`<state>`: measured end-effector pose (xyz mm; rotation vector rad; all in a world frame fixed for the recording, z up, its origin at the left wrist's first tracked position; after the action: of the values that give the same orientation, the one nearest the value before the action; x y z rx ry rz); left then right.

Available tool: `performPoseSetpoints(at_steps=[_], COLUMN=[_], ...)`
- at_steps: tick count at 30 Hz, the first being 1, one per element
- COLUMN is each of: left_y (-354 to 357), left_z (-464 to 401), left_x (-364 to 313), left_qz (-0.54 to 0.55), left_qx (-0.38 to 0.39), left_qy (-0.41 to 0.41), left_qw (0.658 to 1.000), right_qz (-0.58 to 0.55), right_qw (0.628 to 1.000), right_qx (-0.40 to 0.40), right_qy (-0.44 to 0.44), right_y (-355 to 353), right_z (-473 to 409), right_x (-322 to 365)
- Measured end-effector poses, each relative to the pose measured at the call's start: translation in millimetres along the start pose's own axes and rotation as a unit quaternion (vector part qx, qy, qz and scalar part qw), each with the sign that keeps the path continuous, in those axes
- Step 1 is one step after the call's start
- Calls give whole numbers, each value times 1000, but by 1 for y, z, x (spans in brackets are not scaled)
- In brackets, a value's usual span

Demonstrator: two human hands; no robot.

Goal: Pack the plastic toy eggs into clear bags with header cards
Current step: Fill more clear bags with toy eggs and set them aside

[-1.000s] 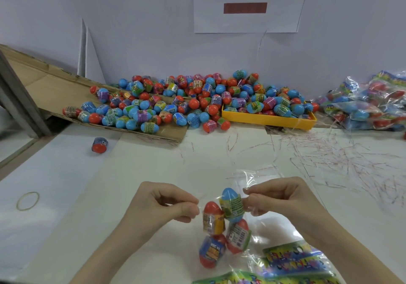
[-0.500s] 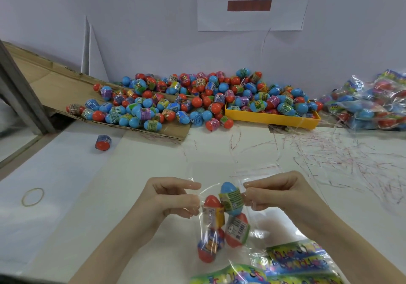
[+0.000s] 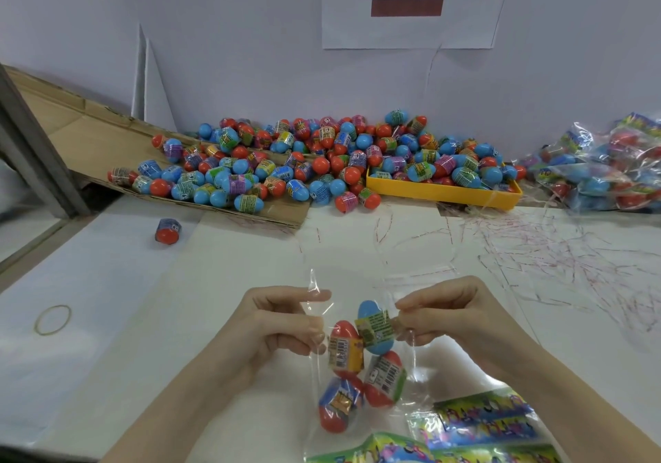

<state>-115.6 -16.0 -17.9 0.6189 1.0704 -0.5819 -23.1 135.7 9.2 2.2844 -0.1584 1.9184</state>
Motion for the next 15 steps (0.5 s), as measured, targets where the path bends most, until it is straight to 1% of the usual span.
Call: performPoseSetpoints(at_steps=[10,15], left_y=[1,1], left_z=[-4,-6], left_x=[4,3], left_qz=[13,1], left_qx=[4,24], left_qy=[-10,9], left_qw=[1000,1000], right_qz=[-25,-15], right_qw=[999,1000], right_qx=[-19,-13], right_qy=[5,-15], right_y=[-2,-2], right_z=[-1,-1], right_x=[-6,-4])
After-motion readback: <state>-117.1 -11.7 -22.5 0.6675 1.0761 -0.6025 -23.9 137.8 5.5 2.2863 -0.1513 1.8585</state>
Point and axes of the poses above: each hand's wrist, its own z-axis away from the middle knuckle, its own y-axis out of the palm, x = y × z, the point moved 9 cm from there along -z, towards the middle knuckle, and after that the axes turned 11 degrees about -y, right-handed, at the moved point
